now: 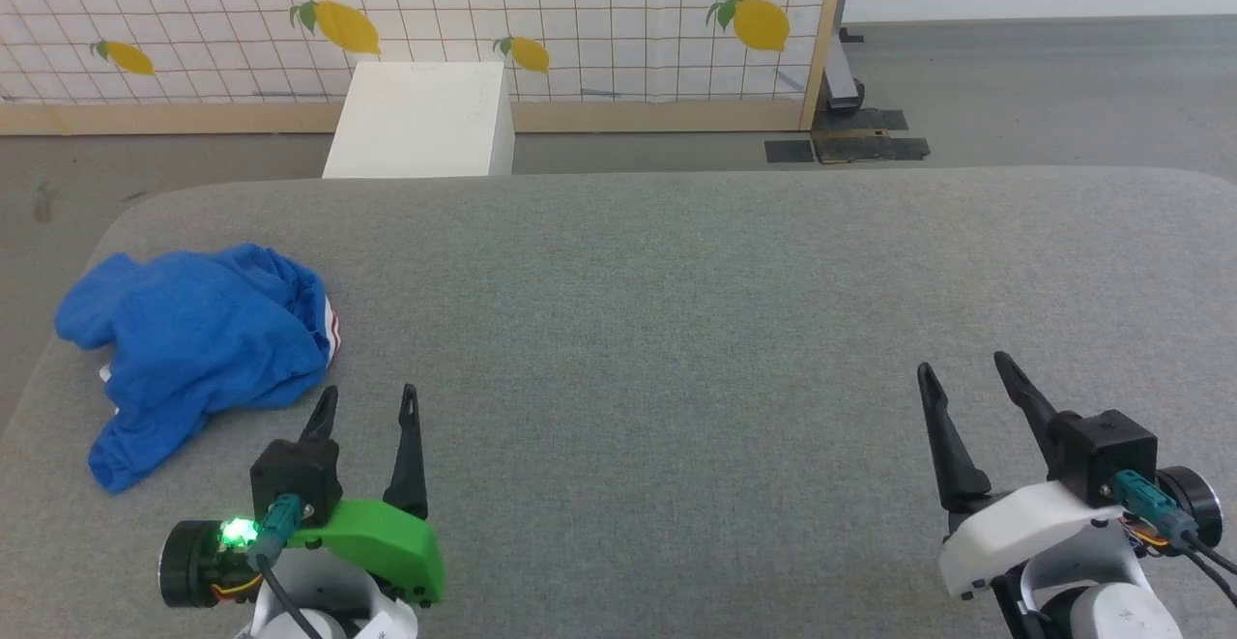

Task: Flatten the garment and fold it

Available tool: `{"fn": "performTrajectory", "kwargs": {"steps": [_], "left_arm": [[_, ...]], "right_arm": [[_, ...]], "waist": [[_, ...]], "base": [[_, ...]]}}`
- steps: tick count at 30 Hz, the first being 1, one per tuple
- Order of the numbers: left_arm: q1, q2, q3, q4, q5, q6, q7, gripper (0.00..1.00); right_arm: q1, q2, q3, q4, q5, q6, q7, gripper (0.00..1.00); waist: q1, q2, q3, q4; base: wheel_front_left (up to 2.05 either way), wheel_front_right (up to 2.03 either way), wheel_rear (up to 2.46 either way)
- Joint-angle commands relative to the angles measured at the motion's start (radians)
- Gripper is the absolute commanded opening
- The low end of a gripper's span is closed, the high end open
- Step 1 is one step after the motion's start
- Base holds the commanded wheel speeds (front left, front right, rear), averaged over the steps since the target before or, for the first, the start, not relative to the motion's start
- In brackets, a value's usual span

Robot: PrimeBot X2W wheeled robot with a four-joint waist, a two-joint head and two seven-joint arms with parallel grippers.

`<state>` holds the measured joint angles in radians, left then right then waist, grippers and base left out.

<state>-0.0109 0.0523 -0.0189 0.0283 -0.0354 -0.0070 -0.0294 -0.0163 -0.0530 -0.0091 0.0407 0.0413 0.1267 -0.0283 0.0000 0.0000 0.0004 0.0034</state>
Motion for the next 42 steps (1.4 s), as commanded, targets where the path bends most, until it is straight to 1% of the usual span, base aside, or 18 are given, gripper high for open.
{"fn": "performTrajectory", "kwargs": {"steps": [1, 42], "left_arm": [[0.002, 0.000, -0.004, 0.007, -0.010, 0.001, -0.012, 1.00], [0.008, -0.001, -0.031, 0.082, -0.071, -0.001, -0.097, 1.00]], "right_arm": [[0.009, 0.000, -0.004, 0.008, 0.014, 0.001, -0.012, 1.00], [0.027, 0.001, -0.041, 0.099, 0.095, 0.002, -0.097, 1.00]], "waist": [[0.0000, 0.0000, 0.000, 0.000], [0.0000, 0.0000, 0.000, 0.007]], "base": [[0.00, 0.00, 0.00], [0.00, 0.00, 0.00]]}}
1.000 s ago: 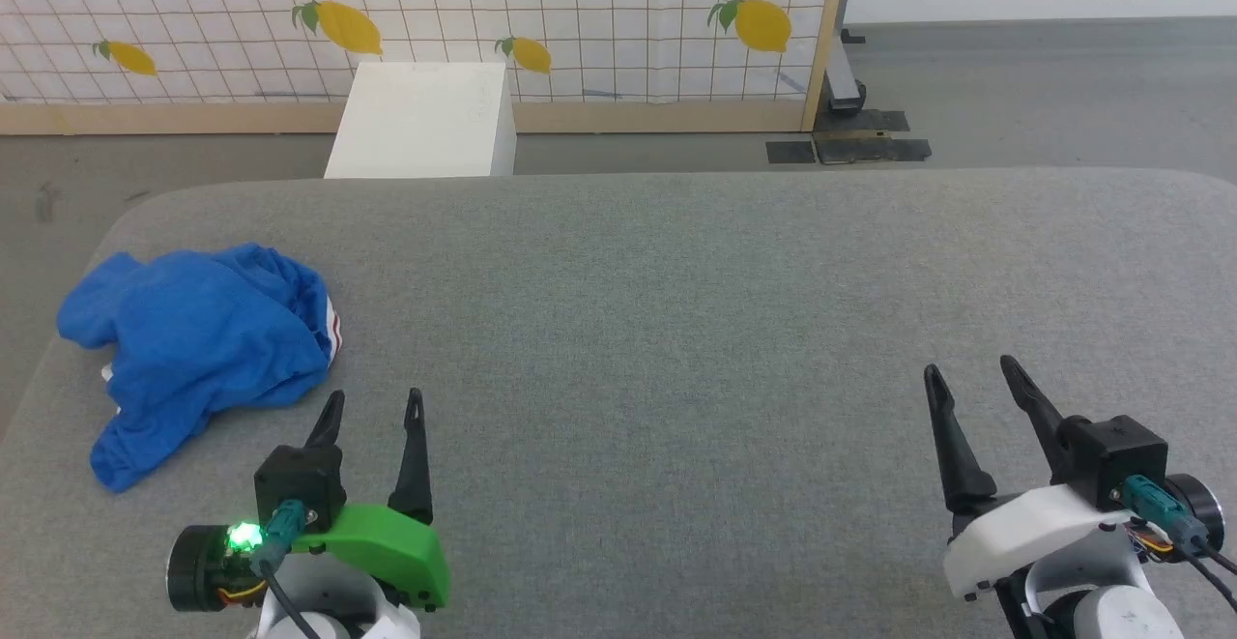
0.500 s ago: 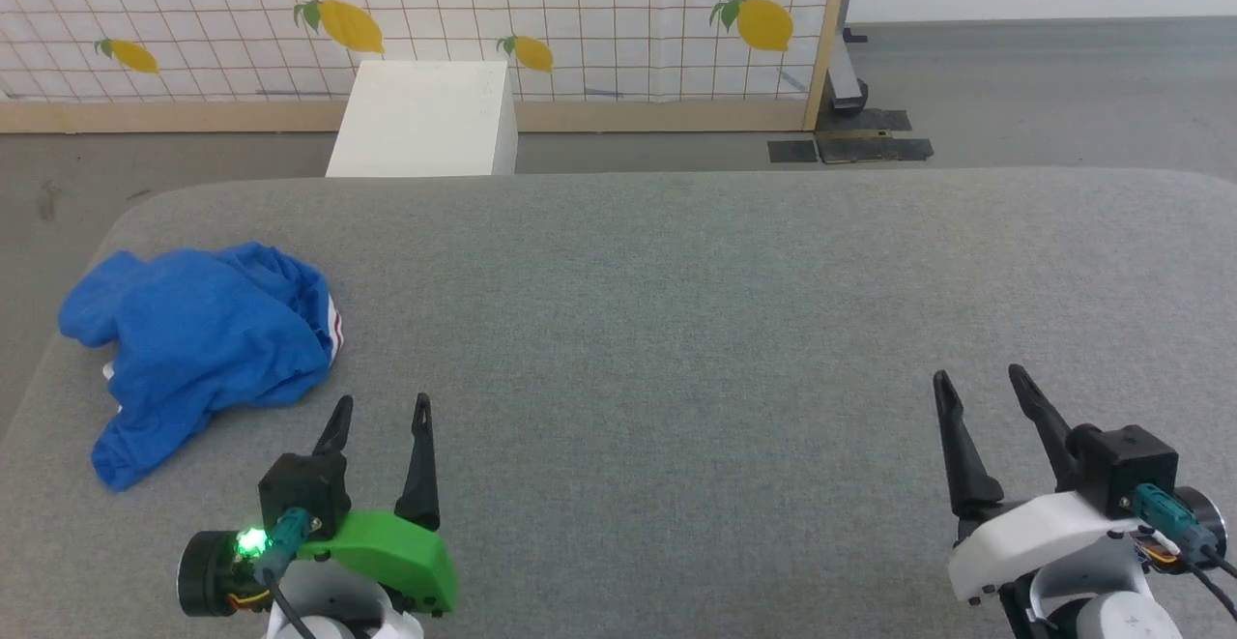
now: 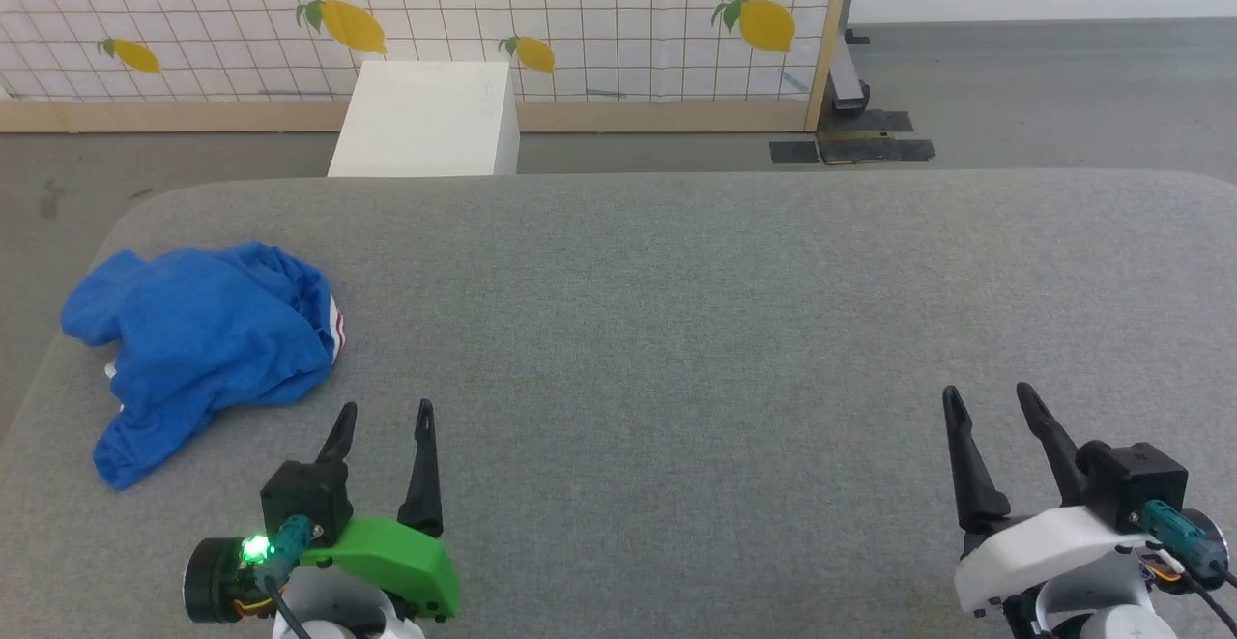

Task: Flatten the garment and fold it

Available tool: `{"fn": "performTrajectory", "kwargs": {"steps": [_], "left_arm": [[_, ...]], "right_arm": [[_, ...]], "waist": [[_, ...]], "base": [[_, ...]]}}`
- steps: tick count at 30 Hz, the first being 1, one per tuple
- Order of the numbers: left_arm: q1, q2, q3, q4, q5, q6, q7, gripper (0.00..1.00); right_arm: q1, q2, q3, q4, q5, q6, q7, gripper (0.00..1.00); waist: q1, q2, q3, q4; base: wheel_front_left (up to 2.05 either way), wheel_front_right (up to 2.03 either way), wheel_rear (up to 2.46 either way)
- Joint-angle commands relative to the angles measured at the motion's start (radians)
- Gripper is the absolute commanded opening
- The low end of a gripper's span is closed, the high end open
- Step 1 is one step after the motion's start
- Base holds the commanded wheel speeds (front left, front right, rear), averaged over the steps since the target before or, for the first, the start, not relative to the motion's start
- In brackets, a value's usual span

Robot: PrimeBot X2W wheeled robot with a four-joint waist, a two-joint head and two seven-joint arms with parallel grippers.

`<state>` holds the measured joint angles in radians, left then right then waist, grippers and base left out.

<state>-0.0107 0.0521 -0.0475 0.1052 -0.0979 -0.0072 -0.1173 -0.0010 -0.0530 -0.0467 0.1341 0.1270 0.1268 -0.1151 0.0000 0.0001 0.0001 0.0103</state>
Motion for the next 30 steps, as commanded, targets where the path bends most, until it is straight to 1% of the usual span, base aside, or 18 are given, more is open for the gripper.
{"fn": "performTrajectory", "kwargs": {"steps": [1, 21, 26, 30], "left_arm": [[0.008, -0.001, -0.003, 0.007, -0.011, -0.001, -0.011, 1.00], [0.011, -0.001, -0.014, 0.047, -0.037, -0.007, -0.051, 1.00], [0.009, -0.001, -0.010, 0.055, -0.040, -0.010, -0.062, 1.00], [0.009, -0.001, -0.006, 0.060, -0.041, -0.010, -0.070, 1.00]], "right_arm": [[0.011, 0.001, -0.004, 0.008, 0.011, 0.002, -0.012, 1.00], [0.018, 0.002, -0.021, 0.055, 0.039, 0.002, -0.053, 1.00], [0.017, 0.002, -0.019, 0.067, 0.035, 0.003, -0.064, 1.00], [0.016, 0.002, -0.017, 0.078, 0.036, 0.003, -0.072, 1.00]], "waist": [[0.0000, -0.0001, 0.000, 0.000], [0.0000, -0.0001, -0.005, 0.018], [0.0000, -0.0001, -0.007, 0.035], [0.0000, -0.0001, -0.011, 0.063]], "base": [[0.00, 0.00, 0.00], [0.00, 0.00, 0.00], [0.00, 0.00, 0.00], [0.00, 0.00, 0.00]]}}
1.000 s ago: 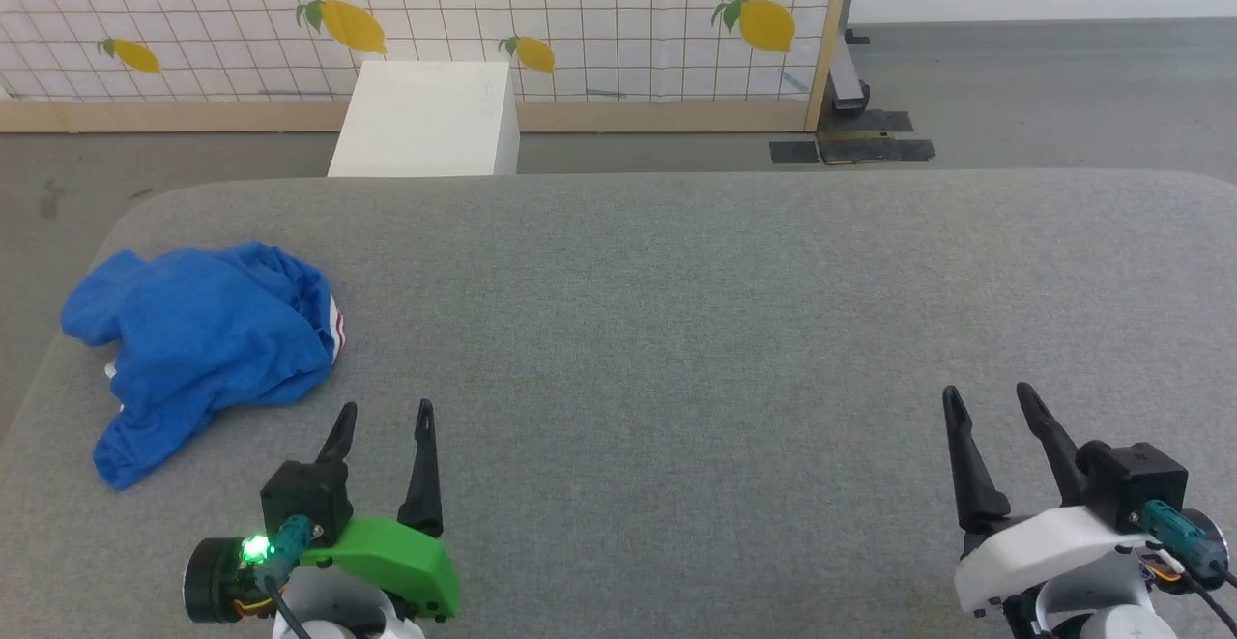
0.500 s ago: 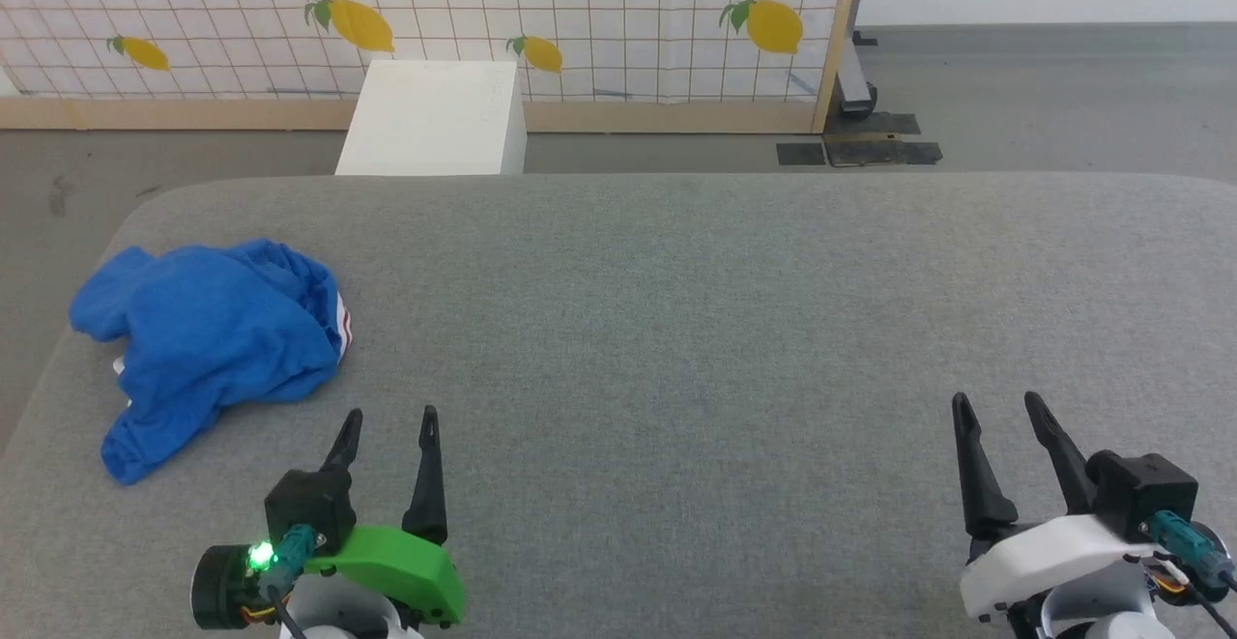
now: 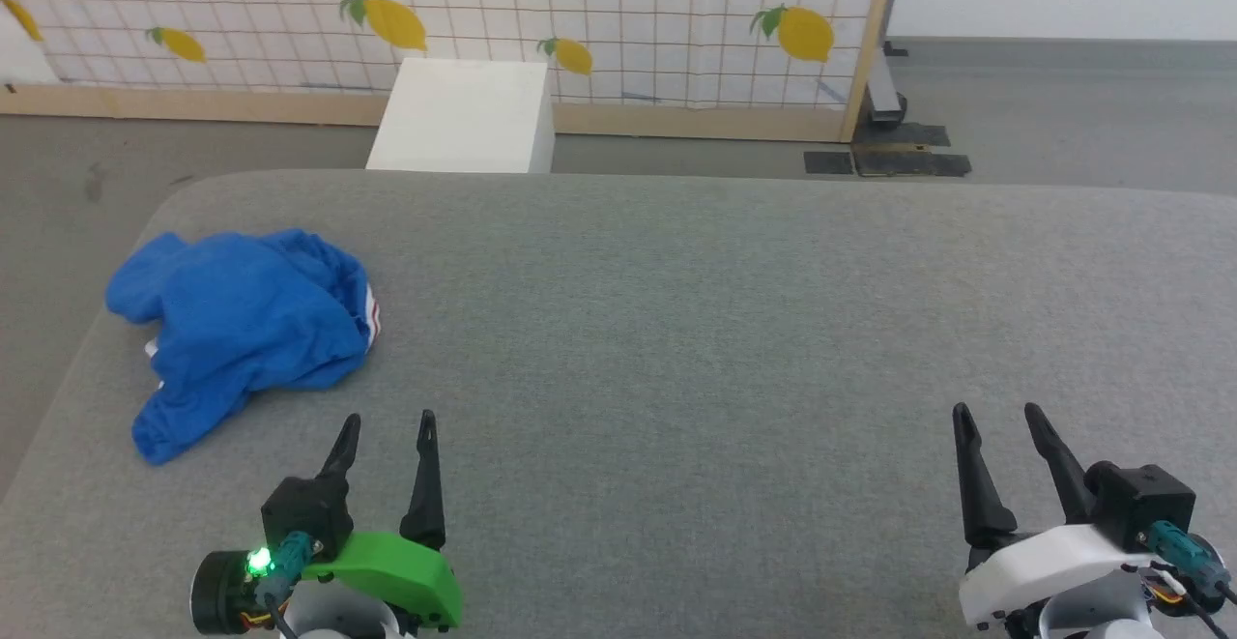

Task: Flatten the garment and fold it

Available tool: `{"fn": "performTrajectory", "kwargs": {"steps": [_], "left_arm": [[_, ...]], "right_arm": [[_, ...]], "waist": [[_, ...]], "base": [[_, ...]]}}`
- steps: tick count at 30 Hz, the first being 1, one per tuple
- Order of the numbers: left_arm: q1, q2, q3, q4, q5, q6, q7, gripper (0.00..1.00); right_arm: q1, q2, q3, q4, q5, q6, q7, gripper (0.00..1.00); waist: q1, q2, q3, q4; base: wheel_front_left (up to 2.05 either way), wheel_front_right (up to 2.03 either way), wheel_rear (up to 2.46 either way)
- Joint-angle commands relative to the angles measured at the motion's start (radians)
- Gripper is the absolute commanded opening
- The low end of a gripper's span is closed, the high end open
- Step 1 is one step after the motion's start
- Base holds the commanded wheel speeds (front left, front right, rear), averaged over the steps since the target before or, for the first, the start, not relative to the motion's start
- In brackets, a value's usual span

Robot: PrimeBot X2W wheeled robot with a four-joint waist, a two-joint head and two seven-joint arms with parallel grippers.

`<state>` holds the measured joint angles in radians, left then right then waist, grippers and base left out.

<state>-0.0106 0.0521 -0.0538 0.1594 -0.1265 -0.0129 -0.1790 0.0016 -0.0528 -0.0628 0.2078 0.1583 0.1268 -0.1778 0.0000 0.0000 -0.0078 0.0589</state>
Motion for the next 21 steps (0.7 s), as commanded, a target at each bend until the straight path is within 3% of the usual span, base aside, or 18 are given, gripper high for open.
{"fn": "performTrajectory", "kwargs": {"steps": [1, 21], "left_arm": [[0.010, -0.001, 0.002, 0.006, -0.013, -0.004, -0.011, 1.00], [0.037, -0.002, 0.032, 0.026, -0.023, -0.008, -0.052, 1.00]], "right_arm": [[0.014, 0.002, 0.001, 0.008, 0.005, 0.003, -0.011, 1.00], [0.020, 0.002, 0.041, 0.065, 0.035, 0.003, -0.053, 1.00]], "waist": [[0.0000, 0.0000, -0.005, 0.024], [0.0000, 0.0000, -0.024, 0.318]], "base": [[0.00, 0.00, 0.00], [0.00, 0.00, 0.00]]}}
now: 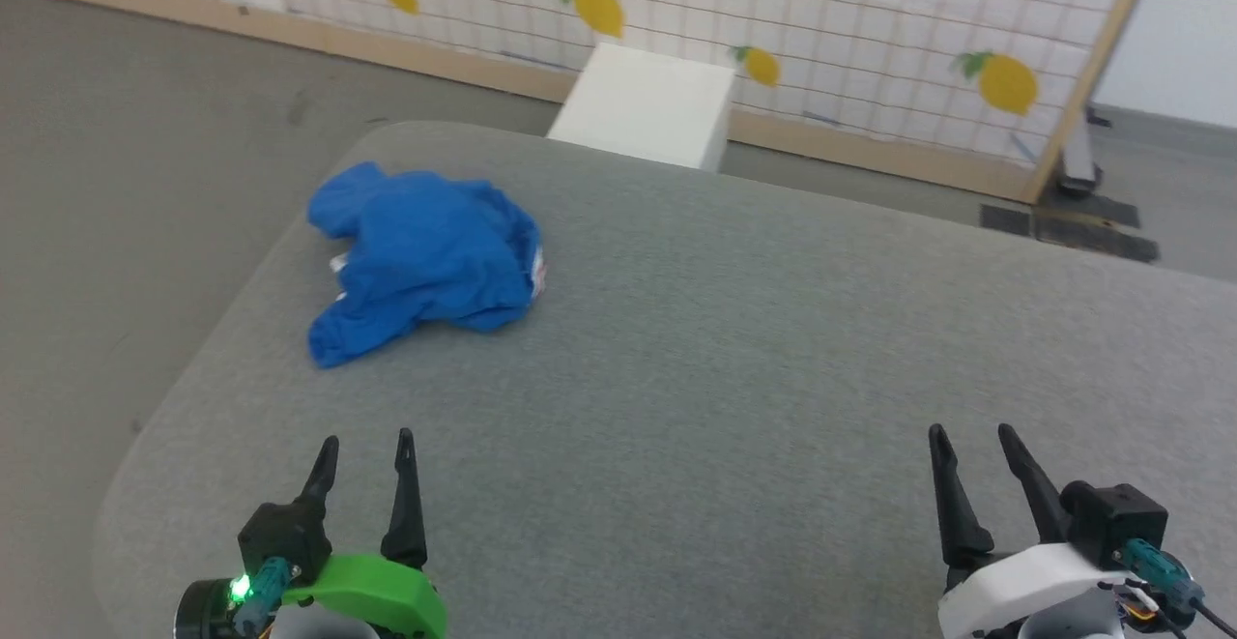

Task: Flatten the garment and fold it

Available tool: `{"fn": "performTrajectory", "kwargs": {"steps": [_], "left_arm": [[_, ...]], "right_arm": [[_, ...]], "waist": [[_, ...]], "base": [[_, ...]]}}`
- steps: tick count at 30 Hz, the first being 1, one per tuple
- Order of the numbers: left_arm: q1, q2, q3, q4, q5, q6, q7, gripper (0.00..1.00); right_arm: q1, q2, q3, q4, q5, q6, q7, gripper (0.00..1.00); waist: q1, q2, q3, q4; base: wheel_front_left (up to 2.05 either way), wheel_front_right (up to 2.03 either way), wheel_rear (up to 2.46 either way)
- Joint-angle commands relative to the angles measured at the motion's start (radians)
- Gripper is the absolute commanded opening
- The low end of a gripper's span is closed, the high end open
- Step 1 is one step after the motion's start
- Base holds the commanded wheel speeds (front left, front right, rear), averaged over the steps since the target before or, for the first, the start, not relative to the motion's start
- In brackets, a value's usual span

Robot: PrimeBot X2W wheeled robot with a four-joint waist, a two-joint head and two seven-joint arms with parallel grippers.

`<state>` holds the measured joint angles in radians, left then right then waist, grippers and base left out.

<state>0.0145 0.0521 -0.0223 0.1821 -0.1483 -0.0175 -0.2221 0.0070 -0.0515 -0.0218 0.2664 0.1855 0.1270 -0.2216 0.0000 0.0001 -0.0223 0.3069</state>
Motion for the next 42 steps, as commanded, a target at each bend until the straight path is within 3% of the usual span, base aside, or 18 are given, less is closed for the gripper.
{"fn": "performTrajectory", "kwargs": {"steps": [1, 15, 32, 42], "left_arm": [[0.013, -0.002, 0.003, 0.005, -0.003, -0.003, -0.010, 1.00], [0.031, -0.002, 0.017, 0.023, -0.013, -0.012, -0.039, 1.00], [0.015, -0.002, 0.023, 0.027, -0.006, -0.017, -0.040, 1.00], [-0.197, 0.050, 0.024, 0.089, -0.039, -0.075, -0.031, 1.00]], "right_arm": [[0.014, 0.001, 0.003, 0.009, 0.010, 0.003, -0.011, 1.00], [0.011, 0.001, 0.041, 0.062, 0.046, 0.004, -0.040, 1.00], [-0.006, 0.001, 0.048, 0.065, 0.040, 0.004, -0.040, 1.00], [-0.027, 0.001, 0.041, 0.058, 0.013, 0.004, -0.040, 1.00]], "waist": [[0.0000, -0.0001, -0.010, 0.082], [0.0000, -0.0001, -0.015, 0.234], [0.0000, -0.0001, 0.009, 0.200], [0.0000, -0.0001, 0.057, 0.181]], "base": [[0.00, 0.00, 0.00], [0.00, 0.00, 0.00], [0.00, 0.00, 0.00], [0.00, 0.00, 0.00]]}}
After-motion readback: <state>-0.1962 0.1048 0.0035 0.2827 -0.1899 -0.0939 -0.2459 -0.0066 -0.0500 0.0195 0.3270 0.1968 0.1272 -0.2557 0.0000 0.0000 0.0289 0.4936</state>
